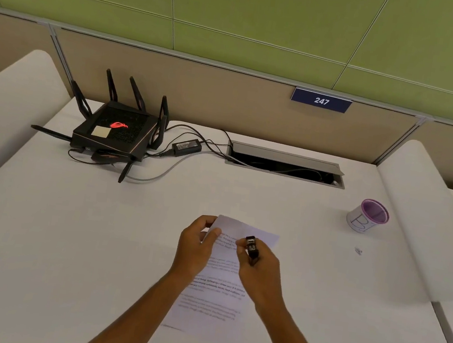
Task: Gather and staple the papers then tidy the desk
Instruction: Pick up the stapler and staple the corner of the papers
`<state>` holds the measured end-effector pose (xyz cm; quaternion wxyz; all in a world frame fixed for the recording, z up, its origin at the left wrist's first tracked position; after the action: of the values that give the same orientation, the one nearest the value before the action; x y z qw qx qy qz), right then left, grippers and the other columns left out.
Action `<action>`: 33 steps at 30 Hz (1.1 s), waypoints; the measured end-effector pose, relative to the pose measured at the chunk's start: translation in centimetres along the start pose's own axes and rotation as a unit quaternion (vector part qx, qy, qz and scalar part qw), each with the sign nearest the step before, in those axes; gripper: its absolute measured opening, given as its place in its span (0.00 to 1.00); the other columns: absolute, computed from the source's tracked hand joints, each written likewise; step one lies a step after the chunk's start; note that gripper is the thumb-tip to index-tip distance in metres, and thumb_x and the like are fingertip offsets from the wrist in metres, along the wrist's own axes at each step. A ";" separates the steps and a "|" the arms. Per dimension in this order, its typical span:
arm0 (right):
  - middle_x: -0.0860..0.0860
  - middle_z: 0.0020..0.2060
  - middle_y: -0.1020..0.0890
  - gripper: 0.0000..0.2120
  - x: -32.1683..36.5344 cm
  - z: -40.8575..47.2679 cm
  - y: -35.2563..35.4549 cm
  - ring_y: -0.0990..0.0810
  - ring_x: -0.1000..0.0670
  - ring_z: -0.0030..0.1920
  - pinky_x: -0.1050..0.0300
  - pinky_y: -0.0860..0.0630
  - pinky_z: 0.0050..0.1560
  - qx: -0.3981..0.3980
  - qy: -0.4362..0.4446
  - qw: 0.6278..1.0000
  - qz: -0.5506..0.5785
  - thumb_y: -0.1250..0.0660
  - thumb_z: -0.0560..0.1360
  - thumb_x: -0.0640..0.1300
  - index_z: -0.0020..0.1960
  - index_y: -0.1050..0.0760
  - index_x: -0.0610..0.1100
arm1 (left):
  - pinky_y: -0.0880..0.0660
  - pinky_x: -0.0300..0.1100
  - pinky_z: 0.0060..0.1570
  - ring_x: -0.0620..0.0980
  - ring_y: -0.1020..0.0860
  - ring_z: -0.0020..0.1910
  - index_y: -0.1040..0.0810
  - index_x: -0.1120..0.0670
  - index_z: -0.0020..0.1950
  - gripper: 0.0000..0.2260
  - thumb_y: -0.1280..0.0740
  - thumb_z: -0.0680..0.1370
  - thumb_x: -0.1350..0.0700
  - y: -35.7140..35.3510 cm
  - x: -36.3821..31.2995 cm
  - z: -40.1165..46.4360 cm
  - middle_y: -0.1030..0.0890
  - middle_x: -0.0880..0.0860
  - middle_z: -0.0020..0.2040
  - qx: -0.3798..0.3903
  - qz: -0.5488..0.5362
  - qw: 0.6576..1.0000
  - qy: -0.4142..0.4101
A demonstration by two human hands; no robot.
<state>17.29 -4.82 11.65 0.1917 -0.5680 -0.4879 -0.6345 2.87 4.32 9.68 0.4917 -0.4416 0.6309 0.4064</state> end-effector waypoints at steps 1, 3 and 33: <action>0.56 0.49 0.14 0.08 0.0 -0.4 -0.5 0.18 0.57 0.44 0.63 0.23 0.47 0.003 -0.009 1.000 0.008 0.31 0.81 0.42 0.56 0.18 0.53 | 0.14 0.43 0.40 0.50 0.13 0.46 0.21 0.46 0.61 0.07 0.32 0.83 0.53 -0.2 -0.2 -0.2 0.15 0.47 0.55 -0.004 -0.011 1.000 0.001; 0.59 0.48 0.14 0.10 0.5 -1.0 -1.1 0.17 0.56 0.43 0.66 0.22 0.45 0.009 -0.025 0.999 0.019 0.32 0.82 0.44 0.59 0.20 0.58 | 0.13 0.45 0.43 0.49 0.13 0.48 0.21 0.45 0.61 0.07 0.31 0.83 0.51 -0.6 -0.6 -0.5 0.15 0.46 0.57 -0.015 -0.022 1.000 -0.002; 0.45 0.29 0.30 0.08 0.6 -1.5 1.0 0.34 0.50 0.28 0.55 0.26 0.33 0.000 -0.179 0.891 0.417 0.27 0.78 0.40 0.54 0.15 0.37 | 0.31 0.36 0.73 0.46 0.37 0.80 0.46 0.43 0.83 0.46 0.27 0.72 0.31 -1.8 -0.3 -5.6 0.42 0.40 0.81 0.135 0.136 0.968 -0.162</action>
<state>17.09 -6.37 12.82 0.3479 -0.8235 -0.2316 -0.3836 3.15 -1.46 10.84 0.5824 -0.2090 0.6463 0.4466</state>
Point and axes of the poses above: each hand's wrist, its own z-axis towards the middle knuckle, its own y-axis out of the back of the hand, x = y × z, the point moved 3 cm from there along z, towards the middle knuckle
